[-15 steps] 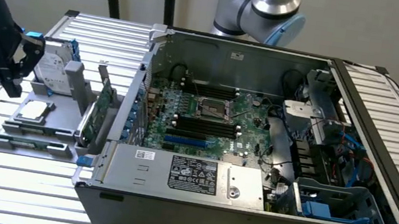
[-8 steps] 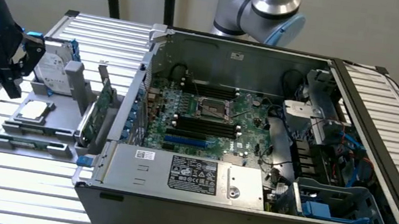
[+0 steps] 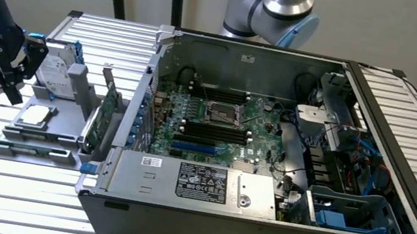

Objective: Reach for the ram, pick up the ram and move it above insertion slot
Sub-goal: 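Pick up the ram and move it above insertion slot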

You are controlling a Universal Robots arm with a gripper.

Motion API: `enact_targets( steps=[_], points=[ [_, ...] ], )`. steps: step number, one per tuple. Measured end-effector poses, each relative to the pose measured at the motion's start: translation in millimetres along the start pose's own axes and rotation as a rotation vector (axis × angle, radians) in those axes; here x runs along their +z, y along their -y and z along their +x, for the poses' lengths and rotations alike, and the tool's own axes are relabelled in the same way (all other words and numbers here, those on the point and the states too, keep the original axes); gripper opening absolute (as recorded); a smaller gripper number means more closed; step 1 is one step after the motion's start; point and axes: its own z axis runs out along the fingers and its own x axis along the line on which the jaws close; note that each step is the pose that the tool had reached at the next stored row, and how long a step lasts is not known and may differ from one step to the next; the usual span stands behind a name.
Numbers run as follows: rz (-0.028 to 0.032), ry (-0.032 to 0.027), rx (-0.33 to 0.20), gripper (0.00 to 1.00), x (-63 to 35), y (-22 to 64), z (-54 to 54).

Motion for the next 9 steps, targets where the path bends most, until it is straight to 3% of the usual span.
enact_targets(
  steps=[9],
  points=[
    [0.0001, -0.0064, -0.164, 0.11, 3.4, 0.2, 0.0]
  ],
)
